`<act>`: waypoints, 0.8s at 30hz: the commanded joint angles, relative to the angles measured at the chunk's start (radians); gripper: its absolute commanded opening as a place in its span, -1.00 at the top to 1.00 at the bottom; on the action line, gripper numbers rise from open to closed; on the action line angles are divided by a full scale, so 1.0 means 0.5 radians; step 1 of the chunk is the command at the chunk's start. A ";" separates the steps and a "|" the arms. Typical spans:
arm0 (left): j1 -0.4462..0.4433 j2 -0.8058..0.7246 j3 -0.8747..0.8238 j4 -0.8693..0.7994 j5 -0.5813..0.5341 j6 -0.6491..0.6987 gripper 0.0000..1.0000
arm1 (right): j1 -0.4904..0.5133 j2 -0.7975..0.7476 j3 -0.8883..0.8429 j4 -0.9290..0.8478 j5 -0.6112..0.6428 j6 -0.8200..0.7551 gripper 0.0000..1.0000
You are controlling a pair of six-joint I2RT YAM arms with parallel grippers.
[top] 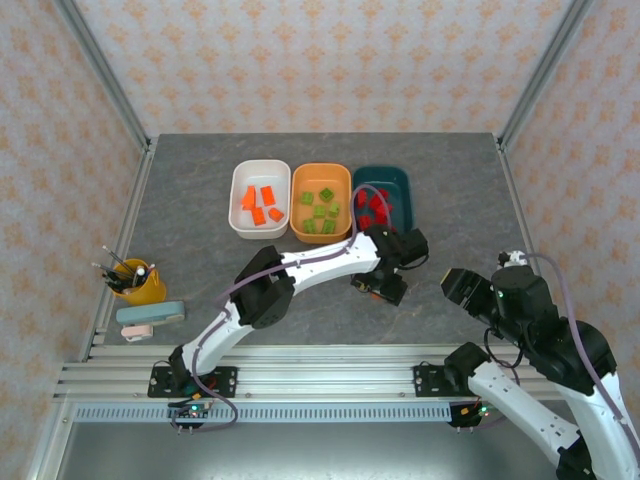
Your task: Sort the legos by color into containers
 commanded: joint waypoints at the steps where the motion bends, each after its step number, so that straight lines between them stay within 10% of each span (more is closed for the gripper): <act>1: 0.048 0.059 0.050 -0.007 0.049 0.071 -0.43 | 0.006 0.030 0.024 -0.013 0.000 0.016 -0.43; 24: 0.086 0.109 0.126 0.096 0.094 -0.005 0.33 | 0.004 0.246 -0.026 0.181 -0.071 -0.089 -0.41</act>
